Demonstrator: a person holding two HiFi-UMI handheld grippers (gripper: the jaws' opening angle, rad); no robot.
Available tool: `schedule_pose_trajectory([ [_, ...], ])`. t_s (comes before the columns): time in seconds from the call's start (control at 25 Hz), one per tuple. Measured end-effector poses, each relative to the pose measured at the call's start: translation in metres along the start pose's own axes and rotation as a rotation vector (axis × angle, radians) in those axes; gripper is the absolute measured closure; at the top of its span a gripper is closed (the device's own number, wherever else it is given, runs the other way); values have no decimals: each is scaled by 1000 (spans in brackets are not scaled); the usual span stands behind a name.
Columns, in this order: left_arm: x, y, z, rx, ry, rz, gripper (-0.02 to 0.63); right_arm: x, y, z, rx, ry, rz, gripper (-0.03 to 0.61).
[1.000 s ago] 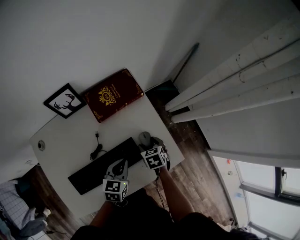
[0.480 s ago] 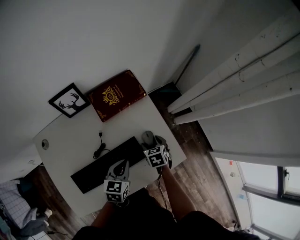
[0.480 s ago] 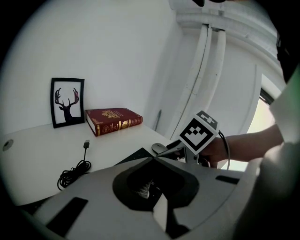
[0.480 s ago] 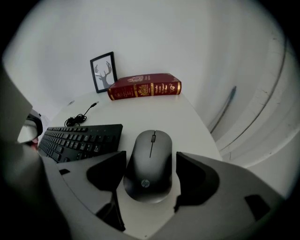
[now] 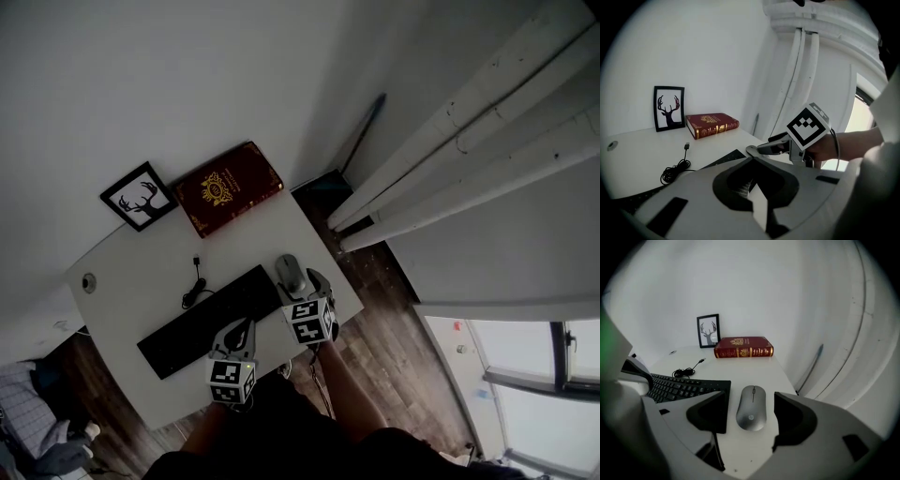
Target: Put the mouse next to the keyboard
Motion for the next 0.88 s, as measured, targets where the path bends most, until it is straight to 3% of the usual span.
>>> schedule_pose_trajectory([
  [0.16, 16, 1, 15, 27, -10, -15, 614, -11, 19, 30, 109, -42, 59, 254],
  [0.48, 42, 3, 54, 88, 5, -50, 614, -35, 35, 94, 300, -76, 129, 524],
  [0.6, 50, 6, 65, 109, 6, -67, 614, -46, 38, 116, 353, -68, 155, 557],
  [0.88, 67, 13, 92, 159, 40, -75, 614, -70, 43, 155, 440, -28, 189, 558],
])
Point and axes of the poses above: the fingertips, and each gripper's own axes: z backward along the fingers, x to its right, y out of its top, the point moved 5 cm from there along z, backward along the fingers, and after that the axes turned 14 degrees about x, right-handed, at the moved point
